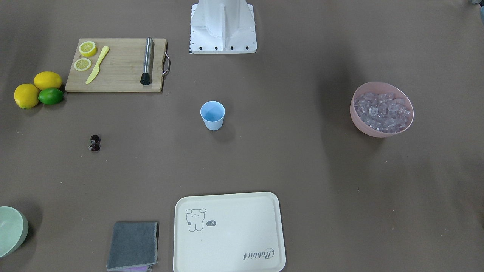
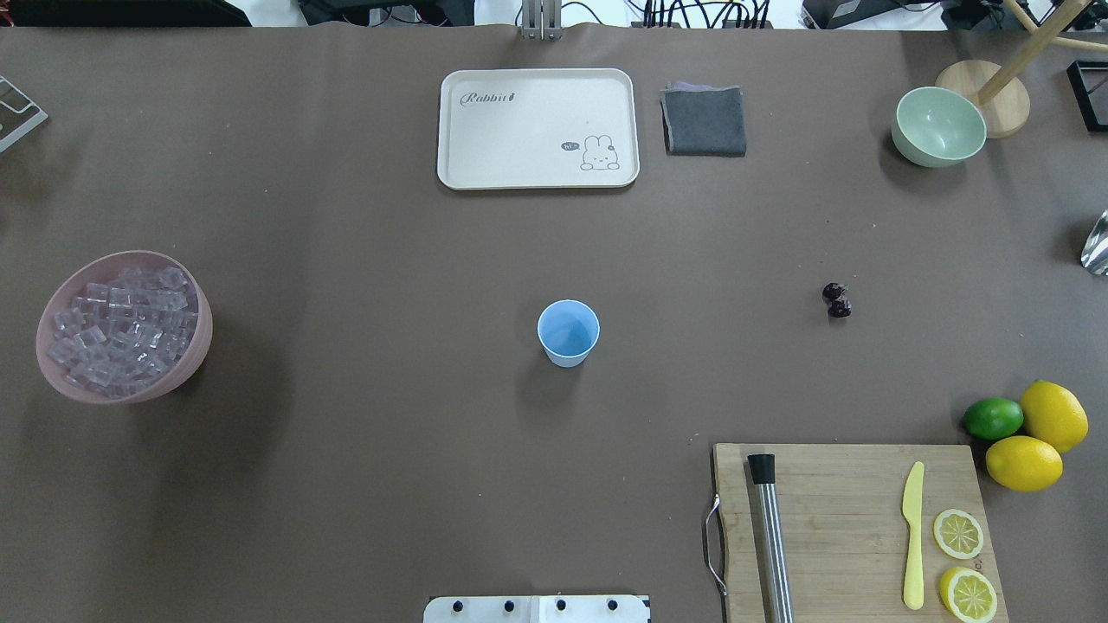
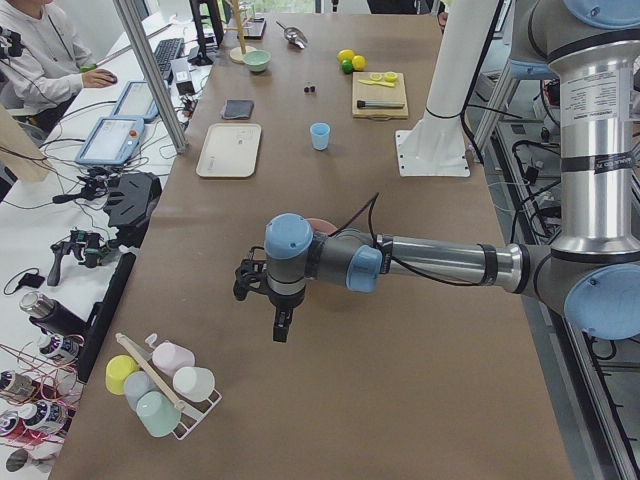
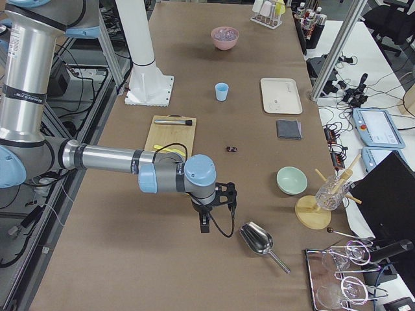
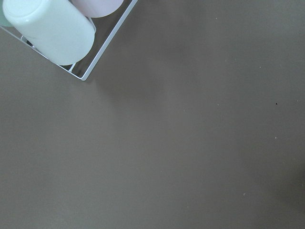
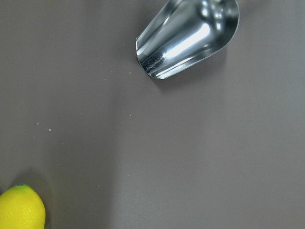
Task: Put ice and cherries in cup
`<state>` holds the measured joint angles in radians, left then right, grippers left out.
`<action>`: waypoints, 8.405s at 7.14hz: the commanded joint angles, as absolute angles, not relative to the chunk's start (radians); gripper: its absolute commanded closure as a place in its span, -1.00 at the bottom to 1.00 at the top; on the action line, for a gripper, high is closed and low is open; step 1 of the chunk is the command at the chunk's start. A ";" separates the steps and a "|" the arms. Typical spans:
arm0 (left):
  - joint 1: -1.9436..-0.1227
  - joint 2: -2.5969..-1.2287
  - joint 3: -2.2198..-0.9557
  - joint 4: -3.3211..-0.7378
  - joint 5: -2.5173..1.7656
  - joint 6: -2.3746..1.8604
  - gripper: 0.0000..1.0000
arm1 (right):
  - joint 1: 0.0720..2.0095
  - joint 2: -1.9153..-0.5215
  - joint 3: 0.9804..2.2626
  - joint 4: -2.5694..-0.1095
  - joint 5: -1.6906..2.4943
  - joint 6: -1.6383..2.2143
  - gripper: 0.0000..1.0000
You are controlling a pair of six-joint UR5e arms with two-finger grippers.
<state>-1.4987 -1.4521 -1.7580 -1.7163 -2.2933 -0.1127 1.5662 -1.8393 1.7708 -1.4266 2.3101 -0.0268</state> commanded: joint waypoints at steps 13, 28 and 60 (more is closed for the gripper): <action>-1.500 -1.505 -1.756 -2.029 -2.298 -0.145 -0.96 | 1.605 -1.800 1.779 -1.189 2.349 0.184 -1.00; -0.810 -1.313 -1.878 -2.381 -1.944 -0.101 -0.96 | 1.497 -1.707 1.779 -1.183 2.336 0.336 -1.00; -0.533 -2.056 -1.780 -2.381 -1.770 -1.297 1.00 | 1.496 -1.710 1.778 -1.183 2.313 0.337 -1.00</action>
<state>-0.6417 -1.9779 -1.8065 -2.3808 -1.9037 -1.2403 1.4956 -1.7107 1.7778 -1.1827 2.3267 0.3375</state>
